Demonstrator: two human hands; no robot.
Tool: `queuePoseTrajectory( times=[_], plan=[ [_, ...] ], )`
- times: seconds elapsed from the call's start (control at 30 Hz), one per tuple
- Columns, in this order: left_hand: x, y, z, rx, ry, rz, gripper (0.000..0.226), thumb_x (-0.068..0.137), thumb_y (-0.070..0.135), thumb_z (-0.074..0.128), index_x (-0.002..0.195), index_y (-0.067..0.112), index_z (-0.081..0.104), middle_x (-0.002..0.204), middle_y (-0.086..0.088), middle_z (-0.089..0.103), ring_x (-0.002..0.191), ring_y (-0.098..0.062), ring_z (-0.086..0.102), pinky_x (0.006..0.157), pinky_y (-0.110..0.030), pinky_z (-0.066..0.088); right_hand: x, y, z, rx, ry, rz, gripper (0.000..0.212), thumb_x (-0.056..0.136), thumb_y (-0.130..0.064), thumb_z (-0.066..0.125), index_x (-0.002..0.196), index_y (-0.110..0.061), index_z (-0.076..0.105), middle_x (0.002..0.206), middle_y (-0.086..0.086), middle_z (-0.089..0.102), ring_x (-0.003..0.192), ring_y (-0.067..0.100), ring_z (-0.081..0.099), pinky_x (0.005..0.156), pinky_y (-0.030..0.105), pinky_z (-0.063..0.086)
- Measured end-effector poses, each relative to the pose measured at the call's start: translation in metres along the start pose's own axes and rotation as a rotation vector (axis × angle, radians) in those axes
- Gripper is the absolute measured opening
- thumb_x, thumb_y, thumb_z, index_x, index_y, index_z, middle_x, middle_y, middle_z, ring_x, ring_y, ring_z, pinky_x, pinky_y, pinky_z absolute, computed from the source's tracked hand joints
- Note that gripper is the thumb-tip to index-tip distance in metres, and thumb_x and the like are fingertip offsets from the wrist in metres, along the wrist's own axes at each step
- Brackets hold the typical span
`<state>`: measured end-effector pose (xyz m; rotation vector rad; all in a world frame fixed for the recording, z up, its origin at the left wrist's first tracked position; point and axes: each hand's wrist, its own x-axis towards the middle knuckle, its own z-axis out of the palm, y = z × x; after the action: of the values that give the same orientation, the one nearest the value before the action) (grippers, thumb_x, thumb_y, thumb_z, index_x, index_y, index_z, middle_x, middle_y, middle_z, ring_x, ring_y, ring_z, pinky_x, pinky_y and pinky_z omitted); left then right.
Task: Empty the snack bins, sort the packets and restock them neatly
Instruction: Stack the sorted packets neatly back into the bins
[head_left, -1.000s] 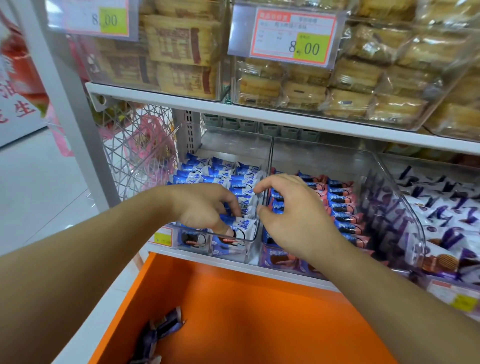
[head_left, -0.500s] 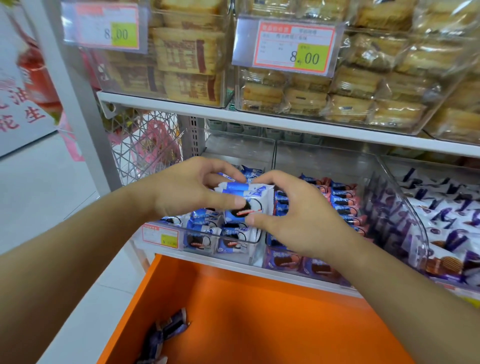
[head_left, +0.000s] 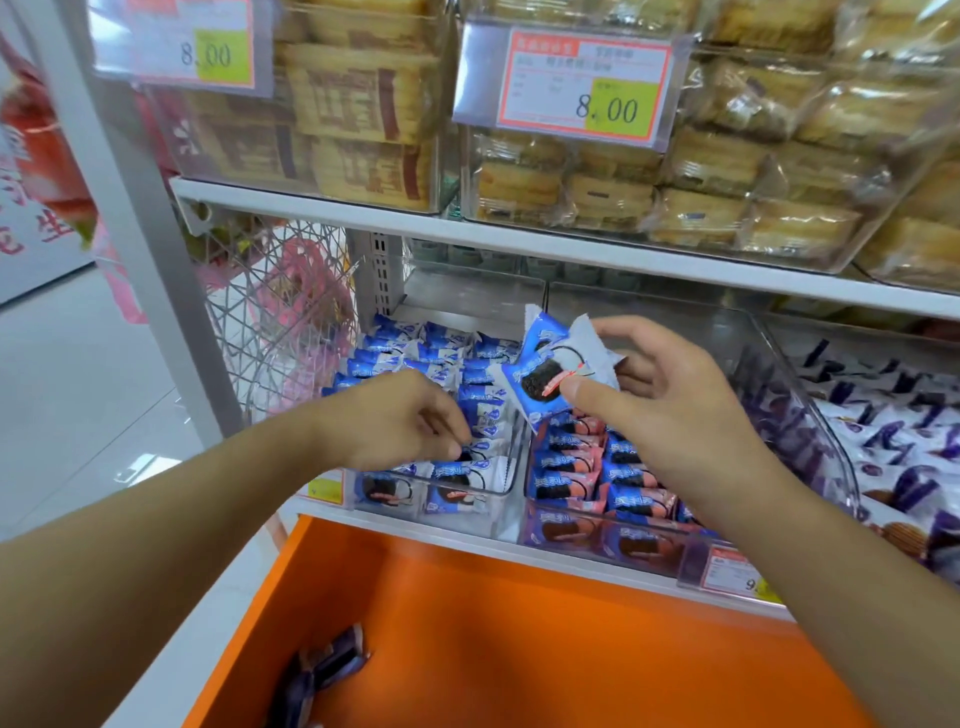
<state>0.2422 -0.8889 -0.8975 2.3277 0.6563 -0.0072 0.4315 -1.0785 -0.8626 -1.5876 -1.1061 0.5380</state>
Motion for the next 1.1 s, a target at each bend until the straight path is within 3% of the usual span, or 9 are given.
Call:
queuePoseTrajectory(
  times=[0.1,0.17,0.33,0.43,0.5,0.57,0.67,0.87,1.1],
  plan=[
    [0.008,-0.001,0.009,0.303,-0.005,-0.008,0.02,0.086,0.031,0.082,0.106,0.032,0.081,0.085,0.023,0.071,0.077,0.009,0.063,0.064,-0.005,0.039,-0.001,0.0,0.0,0.034,0.013,0.012,0.036,0.089,-0.015,0.081,0.119,-0.029,0.068,0.102,-0.007,0.08,0.097,0.012,0.076,0.089,0.03,0.058],
    [0.013,0.001,0.012,0.361,-0.007,-0.02,0.02,0.084,0.033,0.084,0.104,0.03,0.082,0.082,0.024,0.068,0.074,0.01,0.06,0.061,-0.006,0.036,-0.001,0.0,0.0,0.037,0.014,0.014,0.036,0.089,-0.016,0.082,0.119,-0.029,0.068,0.102,-0.007,0.08,0.096,0.011,0.076,0.088,0.028,0.057],
    [0.021,0.002,0.015,0.338,0.004,-0.019,0.002,0.084,0.026,0.084,0.085,0.027,0.083,0.078,0.019,0.075,0.075,0.005,0.067,0.061,-0.009,0.042,-0.002,0.0,0.002,0.007,0.001,0.001,0.039,0.088,-0.017,0.083,0.121,-0.028,0.067,0.105,-0.007,0.08,0.097,0.009,0.075,0.087,0.025,0.057],
    [0.016,0.005,0.012,0.332,0.114,0.023,0.004,0.087,0.027,0.08,0.083,0.027,0.08,0.078,0.018,0.072,0.076,0.004,0.064,0.057,-0.004,0.039,-0.003,0.0,0.002,0.004,-0.01,-0.005,0.04,0.088,-0.018,0.084,0.123,-0.027,0.067,0.108,-0.007,0.079,0.101,0.008,0.074,0.092,0.028,0.059],
    [0.013,0.007,0.008,0.345,0.182,0.06,0.005,0.091,0.029,0.077,0.086,0.029,0.077,0.083,0.018,0.069,0.084,0.001,0.064,0.063,-0.004,0.043,-0.003,0.001,0.001,0.013,-0.014,-0.005,0.041,0.088,-0.018,0.083,0.124,-0.026,0.066,0.108,-0.007,0.079,0.102,0.008,0.074,0.094,0.031,0.058],
    [0.011,0.007,0.006,0.375,0.201,0.086,0.003,0.093,0.031,0.074,0.09,0.031,0.073,0.092,0.017,0.072,0.093,-0.003,0.066,0.078,-0.02,0.054,-0.003,0.0,0.002,0.021,-0.016,-0.002,0.041,0.088,-0.017,0.083,0.124,-0.026,0.066,0.108,-0.007,0.079,0.101,0.008,0.075,0.094,0.032,0.058],
    [0.013,0.006,0.011,0.466,0.199,0.121,0.001,0.091,0.031,0.073,0.091,0.031,0.073,0.091,0.017,0.073,0.09,-0.004,0.067,0.079,-0.033,0.058,-0.003,0.0,0.003,0.017,-0.011,-0.01,0.041,0.087,-0.016,0.084,0.123,-0.026,0.067,0.108,-0.007,0.079,0.101,0.009,0.074,0.094,0.031,0.058],
    [0.02,0.0,0.017,0.435,0.172,0.165,0.006,0.085,0.031,0.079,0.08,0.031,0.077,0.085,0.021,0.073,0.083,0.0,0.065,0.077,-0.033,0.058,-0.003,0.003,0.006,0.009,-0.01,-0.01,0.04,0.087,-0.016,0.084,0.122,-0.026,0.068,0.107,-0.005,0.079,0.099,0.011,0.075,0.087,0.028,0.06],
    [0.026,-0.003,0.016,0.275,0.097,0.084,0.008,0.08,0.025,0.088,0.078,0.027,0.08,0.08,0.017,0.075,0.077,-0.001,0.069,0.076,-0.025,0.057,-0.004,0.002,0.008,0.006,-0.042,-0.004,0.041,0.086,-0.015,0.085,0.122,-0.026,0.068,0.107,-0.007,0.079,0.098,0.01,0.075,0.088,0.024,0.06]
  ],
)
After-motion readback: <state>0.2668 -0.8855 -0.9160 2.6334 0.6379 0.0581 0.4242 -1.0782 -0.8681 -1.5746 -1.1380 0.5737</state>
